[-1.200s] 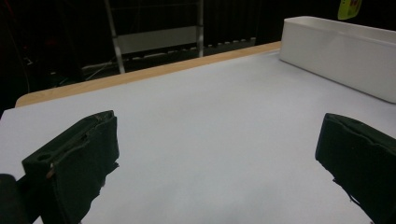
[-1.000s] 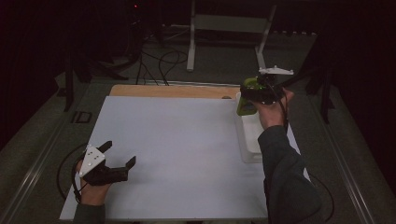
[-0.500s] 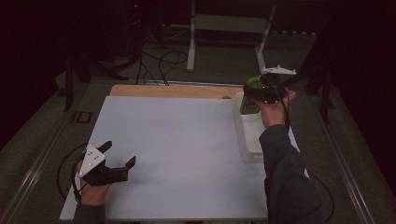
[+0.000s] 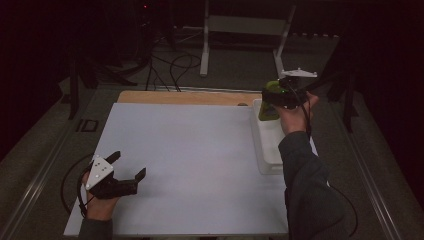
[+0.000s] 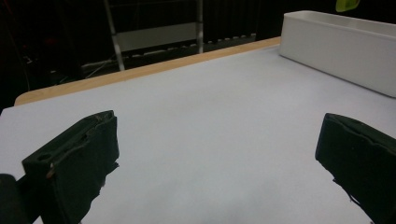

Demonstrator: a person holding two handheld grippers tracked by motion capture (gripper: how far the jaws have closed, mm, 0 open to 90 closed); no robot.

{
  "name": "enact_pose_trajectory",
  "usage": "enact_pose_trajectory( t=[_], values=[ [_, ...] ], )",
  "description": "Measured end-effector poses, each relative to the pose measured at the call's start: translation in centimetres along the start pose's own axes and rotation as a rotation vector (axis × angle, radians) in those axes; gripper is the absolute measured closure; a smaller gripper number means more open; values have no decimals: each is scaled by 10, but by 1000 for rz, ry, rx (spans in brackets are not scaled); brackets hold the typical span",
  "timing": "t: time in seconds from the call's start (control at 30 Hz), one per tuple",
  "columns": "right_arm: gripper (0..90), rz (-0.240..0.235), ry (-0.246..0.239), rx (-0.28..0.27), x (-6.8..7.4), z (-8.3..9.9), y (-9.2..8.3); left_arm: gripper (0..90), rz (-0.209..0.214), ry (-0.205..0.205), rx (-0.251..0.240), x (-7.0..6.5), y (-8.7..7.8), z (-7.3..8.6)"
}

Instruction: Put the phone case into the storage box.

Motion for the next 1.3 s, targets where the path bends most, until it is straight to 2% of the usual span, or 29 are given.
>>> enact_pose_trajectory(
  t=[0.8,1.3],
  values=[
    [154,9,20,-3,-5,-1,9,0,5,2,7,-1,2,1],
    [153,15,32,3,-6,1,22,0,4,0,4,0,0,1]
  ],
)
Point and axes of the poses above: each handheld gripper's, and its own axes: y roughly forward along the jaws, z roughly out of its underside, x roughly to its left, the point moved 3 cm from there along y, roughly forward along the jaws, and after that the axes turned 1 degree about -z, right-handed, at the moved point
